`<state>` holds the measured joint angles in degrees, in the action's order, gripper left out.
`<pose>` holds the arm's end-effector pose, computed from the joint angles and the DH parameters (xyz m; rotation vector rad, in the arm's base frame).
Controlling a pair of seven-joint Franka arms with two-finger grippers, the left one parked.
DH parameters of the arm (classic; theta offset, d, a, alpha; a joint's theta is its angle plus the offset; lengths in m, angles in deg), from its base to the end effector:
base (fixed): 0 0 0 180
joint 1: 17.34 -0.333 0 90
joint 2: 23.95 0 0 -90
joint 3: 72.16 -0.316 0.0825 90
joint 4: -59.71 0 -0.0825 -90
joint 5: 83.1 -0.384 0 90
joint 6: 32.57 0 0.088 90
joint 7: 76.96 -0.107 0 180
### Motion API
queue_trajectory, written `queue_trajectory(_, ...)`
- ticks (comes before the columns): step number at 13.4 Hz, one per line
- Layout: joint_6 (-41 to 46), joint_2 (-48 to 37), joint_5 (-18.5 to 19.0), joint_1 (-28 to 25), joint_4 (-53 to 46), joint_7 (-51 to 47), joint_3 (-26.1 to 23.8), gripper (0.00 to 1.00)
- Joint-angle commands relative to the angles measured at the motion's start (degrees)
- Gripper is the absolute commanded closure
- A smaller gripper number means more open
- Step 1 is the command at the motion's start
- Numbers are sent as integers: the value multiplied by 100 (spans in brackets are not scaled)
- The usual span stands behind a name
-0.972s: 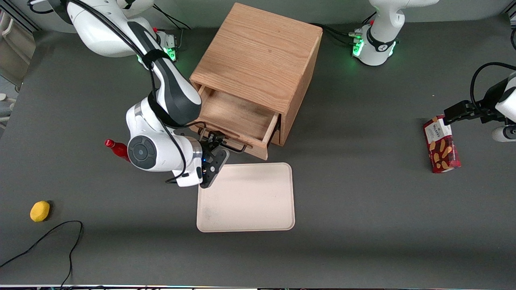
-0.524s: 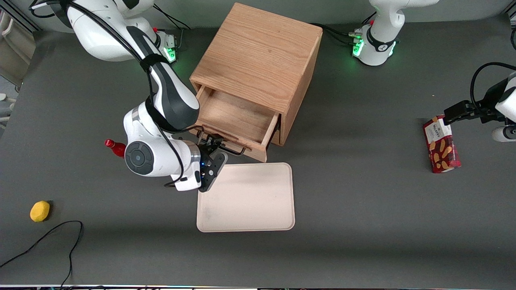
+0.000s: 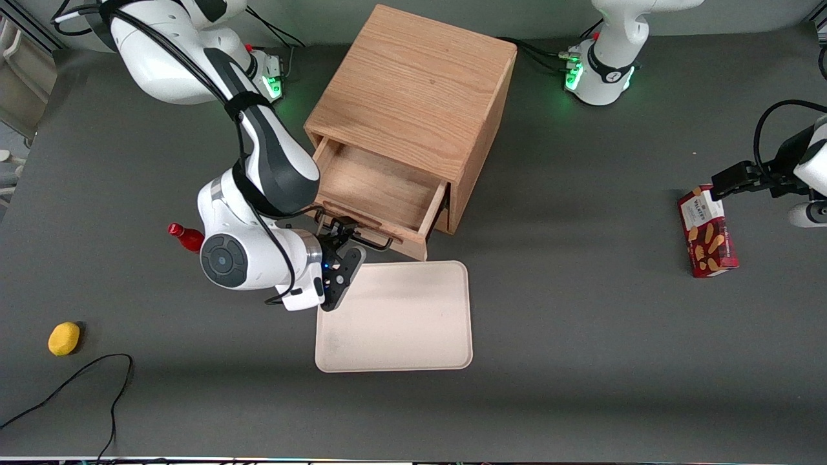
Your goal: Open upper drawer
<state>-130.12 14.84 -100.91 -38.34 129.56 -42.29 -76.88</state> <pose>0.6426 0.3252 0.3681 -2.4445 -1.2875 0.2251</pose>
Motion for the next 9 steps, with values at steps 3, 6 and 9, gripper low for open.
queue_trajectory(3,114,251,119,34,-393,224,-12,0)
queue_trajectory(6,114,357,119,52,-569,251,-3,0)
queue_trajectory(9,114,436,119,113,-701,260,-12,0)
